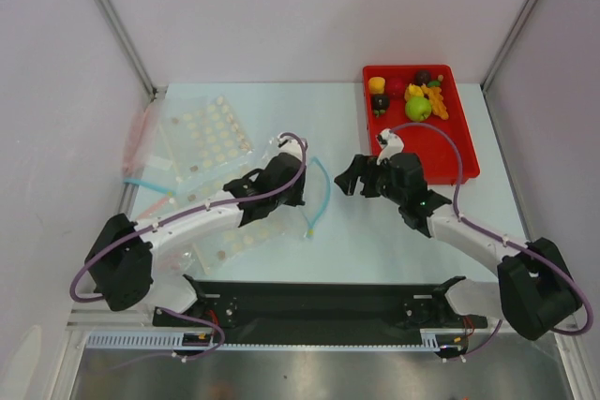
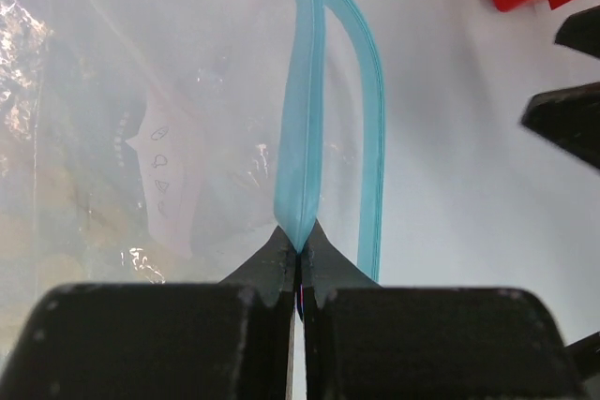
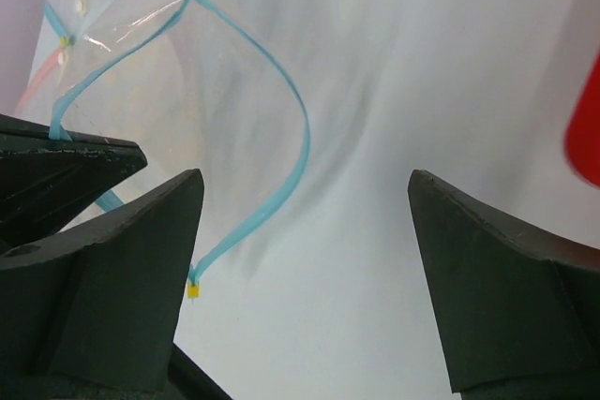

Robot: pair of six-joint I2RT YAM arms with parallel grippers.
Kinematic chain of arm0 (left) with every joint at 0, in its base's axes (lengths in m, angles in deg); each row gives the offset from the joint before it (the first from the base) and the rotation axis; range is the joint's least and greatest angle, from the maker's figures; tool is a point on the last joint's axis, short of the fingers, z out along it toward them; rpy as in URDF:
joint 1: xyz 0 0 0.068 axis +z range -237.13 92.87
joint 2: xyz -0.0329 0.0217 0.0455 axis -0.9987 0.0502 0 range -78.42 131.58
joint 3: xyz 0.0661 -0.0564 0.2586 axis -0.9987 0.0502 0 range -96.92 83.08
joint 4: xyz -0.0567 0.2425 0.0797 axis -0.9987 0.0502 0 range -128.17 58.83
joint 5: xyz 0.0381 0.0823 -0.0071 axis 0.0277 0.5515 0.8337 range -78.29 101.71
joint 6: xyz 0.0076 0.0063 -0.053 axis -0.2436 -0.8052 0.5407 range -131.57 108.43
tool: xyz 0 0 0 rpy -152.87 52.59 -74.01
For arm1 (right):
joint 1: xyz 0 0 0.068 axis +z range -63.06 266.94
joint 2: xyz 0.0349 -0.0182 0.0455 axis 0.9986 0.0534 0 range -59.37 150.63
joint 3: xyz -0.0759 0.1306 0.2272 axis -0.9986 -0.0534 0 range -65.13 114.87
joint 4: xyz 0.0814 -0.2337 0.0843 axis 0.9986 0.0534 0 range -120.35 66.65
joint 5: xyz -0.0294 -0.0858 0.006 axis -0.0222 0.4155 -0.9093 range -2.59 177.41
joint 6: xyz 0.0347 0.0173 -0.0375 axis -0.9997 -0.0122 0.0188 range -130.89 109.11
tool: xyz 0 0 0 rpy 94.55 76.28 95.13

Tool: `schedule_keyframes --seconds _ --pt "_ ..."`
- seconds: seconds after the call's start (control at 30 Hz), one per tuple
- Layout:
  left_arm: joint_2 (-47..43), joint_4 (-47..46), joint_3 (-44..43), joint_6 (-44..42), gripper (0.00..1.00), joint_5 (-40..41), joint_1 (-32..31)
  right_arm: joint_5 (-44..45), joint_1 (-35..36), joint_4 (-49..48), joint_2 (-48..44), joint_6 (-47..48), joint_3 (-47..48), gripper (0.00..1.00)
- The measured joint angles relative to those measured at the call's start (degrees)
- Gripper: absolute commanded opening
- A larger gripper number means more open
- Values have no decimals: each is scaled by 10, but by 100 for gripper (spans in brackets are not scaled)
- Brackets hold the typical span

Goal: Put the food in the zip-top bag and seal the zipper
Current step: Open the zipper of the food storage bag at the center of the board, then pick up the fake fruit from the bin.

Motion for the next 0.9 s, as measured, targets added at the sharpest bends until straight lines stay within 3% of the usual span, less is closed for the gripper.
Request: schedule_keyframes --seconds 0.17,0.3,0.53,0.9 --pt "-22 -21 15 4 0 0 3 38 -38 11 -56 0 -2 98" --pt "-30 -42 29 5 0 -14 3 87 -91 31 -46 -2 30 99" --pt "-72 -61 67 5 0 -24 3 163 -219 87 90 -14 203 100" --pt "-82 -63 68 5 0 -21 3 292 -246 175 322 -19 430 100"
